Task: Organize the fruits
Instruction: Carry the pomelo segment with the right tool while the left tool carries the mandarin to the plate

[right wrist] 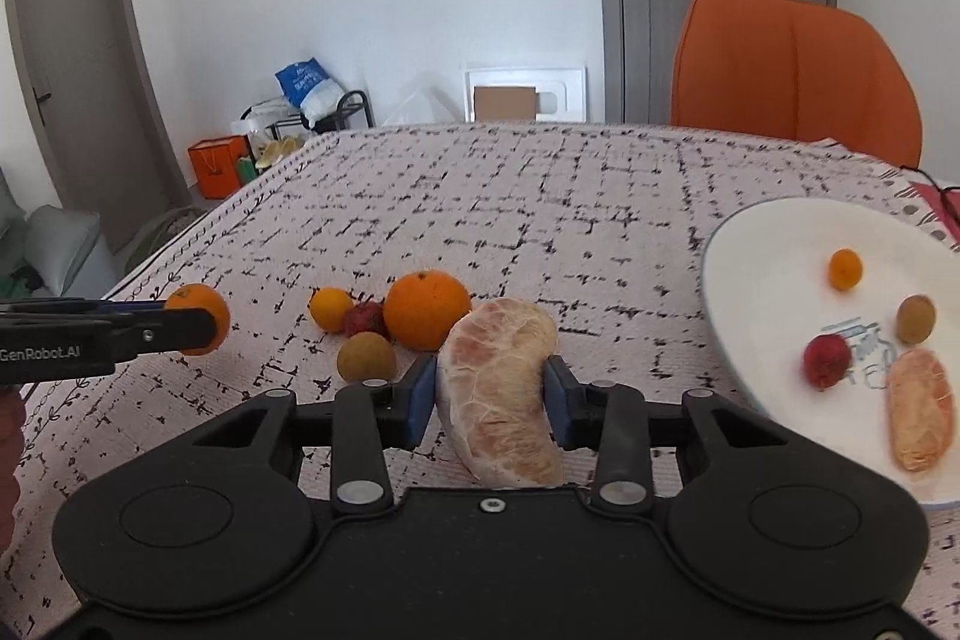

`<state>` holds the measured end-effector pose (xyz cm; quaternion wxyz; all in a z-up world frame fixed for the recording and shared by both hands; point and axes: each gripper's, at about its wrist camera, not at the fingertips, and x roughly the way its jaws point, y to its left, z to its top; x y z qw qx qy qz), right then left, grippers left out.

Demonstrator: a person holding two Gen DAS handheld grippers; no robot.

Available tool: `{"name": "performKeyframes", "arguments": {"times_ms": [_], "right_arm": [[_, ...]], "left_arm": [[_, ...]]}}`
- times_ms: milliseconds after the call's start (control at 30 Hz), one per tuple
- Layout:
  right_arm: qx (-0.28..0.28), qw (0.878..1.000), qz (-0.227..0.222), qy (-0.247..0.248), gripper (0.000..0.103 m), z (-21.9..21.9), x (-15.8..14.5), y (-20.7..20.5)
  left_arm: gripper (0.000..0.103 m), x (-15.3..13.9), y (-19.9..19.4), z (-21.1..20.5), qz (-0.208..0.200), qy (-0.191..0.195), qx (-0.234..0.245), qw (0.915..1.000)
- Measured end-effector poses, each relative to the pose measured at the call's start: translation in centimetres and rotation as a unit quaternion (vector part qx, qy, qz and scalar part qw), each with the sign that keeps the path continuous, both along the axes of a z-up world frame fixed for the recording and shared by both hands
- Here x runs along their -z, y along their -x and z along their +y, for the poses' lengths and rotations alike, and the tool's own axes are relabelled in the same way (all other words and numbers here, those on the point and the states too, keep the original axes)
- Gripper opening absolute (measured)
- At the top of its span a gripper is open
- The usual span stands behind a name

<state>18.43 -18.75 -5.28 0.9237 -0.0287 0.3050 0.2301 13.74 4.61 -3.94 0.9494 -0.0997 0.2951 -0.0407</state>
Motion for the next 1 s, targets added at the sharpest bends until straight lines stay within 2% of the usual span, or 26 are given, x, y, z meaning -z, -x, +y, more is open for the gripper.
{"name": "performKeyframes", "arguments": {"times_ms": [567,1000], "right_arm": [[0.03,0.999,-0.035,-0.023,0.036,-3.7,-2.5,1.5],[0.082,0.995,-0.047,-0.028,0.036,-8.2,-2.9,1.4]], "left_arm": [[0.035,-2.3,-1.0,-4.2,-0.03,-0.012,0.043,0.9985],[0.035,-3.2,-2.9,-8.2,-0.04,-0.02,0.084,0.9954]]}}
